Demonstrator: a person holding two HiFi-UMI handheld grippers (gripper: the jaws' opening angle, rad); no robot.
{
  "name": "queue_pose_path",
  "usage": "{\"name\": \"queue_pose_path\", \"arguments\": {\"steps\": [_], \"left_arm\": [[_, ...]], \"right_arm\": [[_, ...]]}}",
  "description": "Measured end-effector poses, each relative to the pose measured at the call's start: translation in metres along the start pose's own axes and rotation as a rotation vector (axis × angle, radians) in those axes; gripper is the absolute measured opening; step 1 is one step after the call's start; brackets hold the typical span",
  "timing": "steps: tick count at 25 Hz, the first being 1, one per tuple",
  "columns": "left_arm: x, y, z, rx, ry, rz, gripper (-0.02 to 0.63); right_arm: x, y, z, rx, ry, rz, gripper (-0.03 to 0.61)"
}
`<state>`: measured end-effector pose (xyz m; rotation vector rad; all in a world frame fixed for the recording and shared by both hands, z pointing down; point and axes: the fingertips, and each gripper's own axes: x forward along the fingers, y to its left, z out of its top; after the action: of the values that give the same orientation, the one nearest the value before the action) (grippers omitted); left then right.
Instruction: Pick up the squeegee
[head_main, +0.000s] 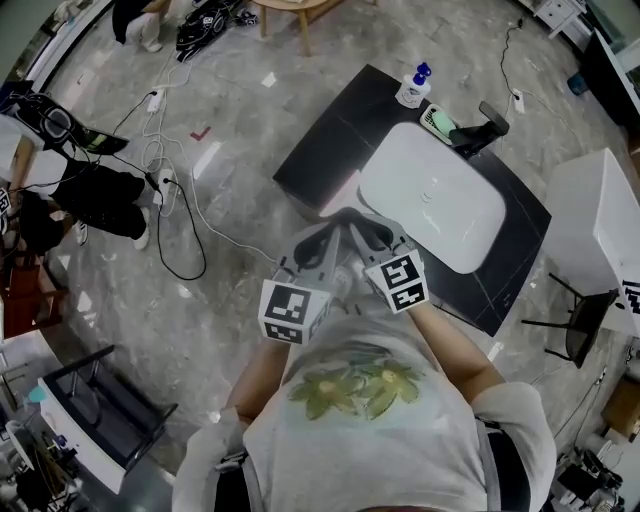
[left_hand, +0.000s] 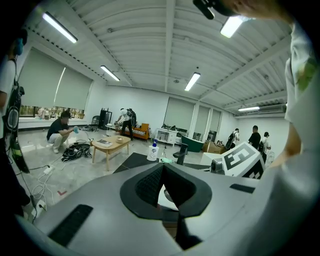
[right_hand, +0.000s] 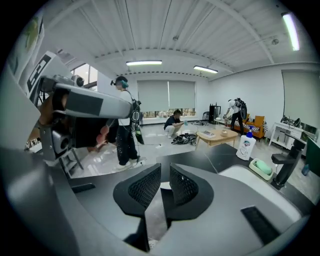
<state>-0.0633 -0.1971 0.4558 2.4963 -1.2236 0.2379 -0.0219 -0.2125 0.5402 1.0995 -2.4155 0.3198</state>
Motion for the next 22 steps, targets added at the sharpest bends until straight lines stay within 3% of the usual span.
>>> {"name": "queue_pose_path", "arguments": {"steps": [10, 13, 22], "left_arm": [[0.012, 0.005, 0.008, -0.008, 0.008, 0.005, 0.009], [0.016, 0.008, 0.006, -0.008, 0.021, 0.004, 0.009], [0.031, 0.014, 0.003, -0.015, 0.041, -0.002, 0.009]], "right_arm": [[0.033, -0.031, -0.049, -0.005, 0.143, -0.027, 0.033], [0.043, -0.033, -0.061, -0.01, 0.194, -0.011, 0.098], [0.063, -0.041, -0.084, -0.113, 0.275, -0.005, 0.113]]}}
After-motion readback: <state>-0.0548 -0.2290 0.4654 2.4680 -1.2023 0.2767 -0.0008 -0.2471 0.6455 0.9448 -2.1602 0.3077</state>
